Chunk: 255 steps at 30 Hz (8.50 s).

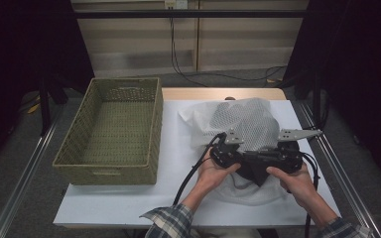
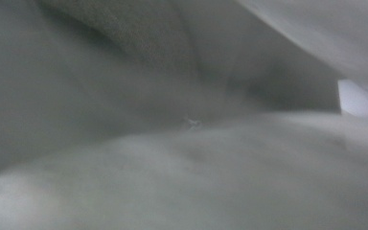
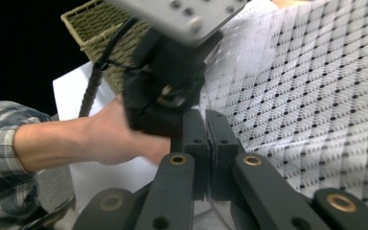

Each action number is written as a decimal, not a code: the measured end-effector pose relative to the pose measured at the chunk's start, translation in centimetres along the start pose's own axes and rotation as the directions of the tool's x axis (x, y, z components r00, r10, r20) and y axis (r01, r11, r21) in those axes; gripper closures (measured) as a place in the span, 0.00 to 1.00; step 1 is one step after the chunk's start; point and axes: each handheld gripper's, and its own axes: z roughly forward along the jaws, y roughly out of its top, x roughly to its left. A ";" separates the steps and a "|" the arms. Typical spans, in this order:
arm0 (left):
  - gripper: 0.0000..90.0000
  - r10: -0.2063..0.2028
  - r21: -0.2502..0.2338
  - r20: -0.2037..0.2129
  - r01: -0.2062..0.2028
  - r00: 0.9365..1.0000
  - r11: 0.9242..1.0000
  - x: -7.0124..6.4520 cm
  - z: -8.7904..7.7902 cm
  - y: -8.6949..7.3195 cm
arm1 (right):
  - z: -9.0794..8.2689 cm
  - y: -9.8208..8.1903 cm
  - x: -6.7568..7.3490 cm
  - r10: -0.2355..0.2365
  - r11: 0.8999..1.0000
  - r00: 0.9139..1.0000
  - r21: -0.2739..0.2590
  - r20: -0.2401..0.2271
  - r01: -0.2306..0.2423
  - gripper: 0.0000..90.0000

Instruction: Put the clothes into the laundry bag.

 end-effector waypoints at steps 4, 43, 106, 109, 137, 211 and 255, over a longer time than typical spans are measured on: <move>0.93 -0.032 -0.049 -0.050 0.029 0.998 0.998 1.2 -0.3 1.4 | -0.6 0.4 0.3 0.006 1.000 1.000 -0.030 -0.012 -0.006 0.99; 0.33 0.128 0.026 0.214 -0.136 0.968 0.990 -4.3 0.0 -2.6 | -0.2 -1.8 -3.0 0.048 0.997 0.996 0.049 0.069 -0.052 0.98; 0.84 -0.032 0.092 -0.079 0.039 0.996 0.995 3.1 2.4 -2.1 | 1.6 -3.0 -2.6 0.036 0.990 0.999 0.132 0.041 -0.041 0.98; 0.80 -0.034 0.084 -0.052 0.038 0.998 0.996 2.7 1.4 -3.1 | 2.1 -3.2 -2.8 0.031 0.987 0.998 0.158 0.047 -0.038 0.98; 0.61 0.003 0.157 -0.137 0.019 0.991 0.987 4.5 -6.4 -8.7 | 4.3 -4.3 -3.0 0.030 0.954 1.000 0.297 0.009 -0.032 0.98; 0.84 -0.039 0.142 -0.049 0.046 0.998 0.989 2.2 -15.5 -12.0 | 4.1 -5.0 -2.7 0.012 0.953 0.999 0.302 0.052 -0.027 0.96; 0.99 -0.033 0.219 -0.078 0.049 0.996 0.975 1.8 -16.0 -13.0 | -5.6 -9.3 -4.7 -0.031 0.949 0.928 0.303 0.371 -0.089 0.99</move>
